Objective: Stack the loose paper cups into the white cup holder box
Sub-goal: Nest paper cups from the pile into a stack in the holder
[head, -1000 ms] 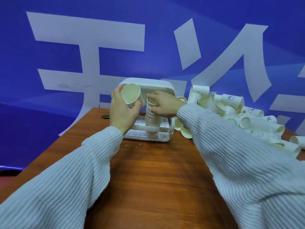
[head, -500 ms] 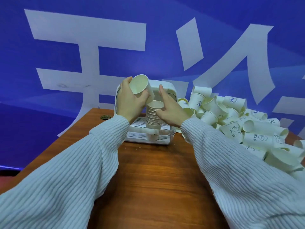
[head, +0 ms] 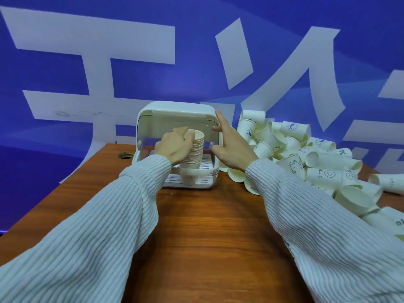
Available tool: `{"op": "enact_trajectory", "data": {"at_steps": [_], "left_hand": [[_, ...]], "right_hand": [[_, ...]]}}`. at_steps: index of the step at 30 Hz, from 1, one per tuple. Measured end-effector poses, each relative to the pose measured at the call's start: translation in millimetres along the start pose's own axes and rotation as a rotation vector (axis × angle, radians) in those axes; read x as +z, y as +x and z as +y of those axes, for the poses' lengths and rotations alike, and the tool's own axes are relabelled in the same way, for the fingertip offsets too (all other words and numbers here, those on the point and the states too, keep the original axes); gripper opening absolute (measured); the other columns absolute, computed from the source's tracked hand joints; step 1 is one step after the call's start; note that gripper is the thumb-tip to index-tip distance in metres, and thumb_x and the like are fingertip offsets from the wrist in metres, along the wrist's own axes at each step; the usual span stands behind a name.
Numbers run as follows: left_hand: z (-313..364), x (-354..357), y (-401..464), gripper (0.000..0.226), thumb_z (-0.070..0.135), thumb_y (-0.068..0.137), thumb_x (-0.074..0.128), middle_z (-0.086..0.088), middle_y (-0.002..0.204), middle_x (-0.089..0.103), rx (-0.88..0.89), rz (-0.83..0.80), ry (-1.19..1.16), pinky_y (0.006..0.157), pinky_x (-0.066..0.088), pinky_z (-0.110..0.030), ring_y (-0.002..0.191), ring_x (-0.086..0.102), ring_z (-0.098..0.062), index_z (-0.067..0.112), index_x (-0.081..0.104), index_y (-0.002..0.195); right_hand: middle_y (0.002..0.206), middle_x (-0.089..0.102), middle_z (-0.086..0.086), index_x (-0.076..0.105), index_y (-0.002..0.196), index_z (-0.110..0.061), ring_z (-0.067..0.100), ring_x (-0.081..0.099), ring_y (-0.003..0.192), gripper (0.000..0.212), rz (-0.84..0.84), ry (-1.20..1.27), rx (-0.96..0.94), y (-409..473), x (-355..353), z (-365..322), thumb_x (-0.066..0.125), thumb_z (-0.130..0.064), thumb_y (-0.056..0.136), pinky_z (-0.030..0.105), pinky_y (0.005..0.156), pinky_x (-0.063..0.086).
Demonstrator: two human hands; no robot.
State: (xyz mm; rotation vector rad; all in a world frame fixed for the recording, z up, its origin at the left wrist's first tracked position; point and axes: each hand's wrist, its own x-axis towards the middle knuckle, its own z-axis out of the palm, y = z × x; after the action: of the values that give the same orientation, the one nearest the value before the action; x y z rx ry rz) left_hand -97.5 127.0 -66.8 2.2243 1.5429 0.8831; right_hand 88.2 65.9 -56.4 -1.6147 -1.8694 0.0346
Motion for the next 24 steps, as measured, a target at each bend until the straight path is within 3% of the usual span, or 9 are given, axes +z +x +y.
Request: {"op": "enact_trajectory", "data": {"at_steps": [2,6,8,10,12,15,18,21,24], "left_hand": [[-1.1,2.1,2.5,0.062,0.055,0.104,0.029,-0.005,0.161,0.042,-0.016,-0.017,0.047,0.117,0.032,-0.055,0.145,0.042,-0.033,0.024,0.041,0.156],[9.2,-4.9,6.3,0.066,0.056,0.102,0.025,-0.006,0.170,0.025,0.018,-0.096,0.212,0.121,0.023,-0.059,0.155,0.022,-0.030,0.023,0.036,0.158],[18.6,-0.1,-0.6,0.062,0.053,0.104,0.034,-0.006,0.169,0.026,0.106,0.080,0.243,0.122,0.019,-0.057,0.158,0.014,-0.028,0.021,0.039,0.157],[37.0,10.3,-17.3,0.053,0.044,0.102,0.045,-0.009,0.158,0.044,0.277,0.303,0.173,0.119,0.028,-0.053,0.152,0.028,-0.030,0.016,0.051,0.145],[59.6,27.2,-35.5,0.044,0.036,0.096,0.051,-0.011,0.140,0.058,0.476,0.352,0.060,0.109,0.040,-0.051,0.135,0.046,-0.033,0.012,0.060,0.132],[91.5,62.7,-62.7,0.042,0.034,0.091,0.052,-0.008,0.129,0.061,0.732,0.238,-0.020,0.090,0.052,-0.048,0.116,0.059,-0.033,0.011,0.066,0.123],[121.2,102.3,-94.9,0.041,0.035,0.090,0.050,-0.007,0.125,0.064,0.931,0.084,0.031,0.069,0.053,-0.041,0.104,0.065,-0.034,0.012,0.067,0.119],[149.2,134.1,-118.8,0.045,0.035,0.089,0.050,-0.009,0.128,0.062,1.109,-0.075,0.092,0.077,0.055,-0.044,0.107,0.064,-0.032,0.012,0.064,0.125],[174.5,156.0,-136.9,0.054,0.034,0.091,0.060,-0.009,0.143,0.054,1.165,-0.192,0.118,0.090,0.053,-0.045,0.120,0.058,-0.030,0.014,0.054,0.141]], "right_hand": [[0.152,0.051,-0.001,-0.002,0.162,-0.042,0.013,0.055,0.100,0.096,0.016,-0.019,0.012,-3.6,-1.7,5.2,0.062,-0.029,0.091,0.045,0.096,0.053],[0.152,0.052,0.006,0.004,0.165,-0.032,0.021,0.062,0.108,0.092,0.016,-0.065,0.037,-17.4,-18.4,11.8,0.061,-0.028,0.093,0.036,0.088,0.047],[0.152,0.052,0.007,0.008,0.165,-0.032,0.023,0.062,0.113,0.091,0.026,-0.078,0.070,-27.4,-33.7,16.7,0.060,-0.023,0.091,0.037,0.090,0.047],[0.151,0.053,0.007,0.015,0.164,-0.031,0.022,0.060,0.119,0.086,0.046,-0.088,0.103,-42.3,-50.9,24.3,0.059,-0.021,0.091,0.041,0.099,0.049],[0.149,0.055,0.004,0.028,0.160,-0.029,0.017,0.059,0.116,0.075,0.042,-0.137,0.133,-61.0,-69.3,34.9,0.058,-0.022,0.092,0.039,0.102,0.047],[0.145,0.059,-0.001,0.052,0.148,-0.025,0.014,0.055,0.127,0.055,-0.008,-0.205,0.201,-91.7,-97.6,58.3,0.054,-0.017,0.093,0.034,0.109,0.043],[0.137,0.065,-0.004,0.065,0.134,-0.022,0.013,0.057,0.127,0.044,-0.085,-0.269,0.301,-128.9,-127.0,81.4,0.052,-0.012,0.093,0.025,0.104,0.041],[0.139,0.064,-0.007,0.067,0.132,-0.022,0.013,0.055,0.130,0.042,-0.160,-0.351,0.362,-164.3,-156.4,93.5,0.052,-0.010,0.094,0.022,0.098,0.037],[0.140,0.062,-0.007,0.066,0.132,-0.026,0.015,0.054,0.130,0.042,-0.166,-0.444,0.401,-193.0,-183.6,104.4,0.051,-0.012,0.095,0.027,0.097,0.038]]}}
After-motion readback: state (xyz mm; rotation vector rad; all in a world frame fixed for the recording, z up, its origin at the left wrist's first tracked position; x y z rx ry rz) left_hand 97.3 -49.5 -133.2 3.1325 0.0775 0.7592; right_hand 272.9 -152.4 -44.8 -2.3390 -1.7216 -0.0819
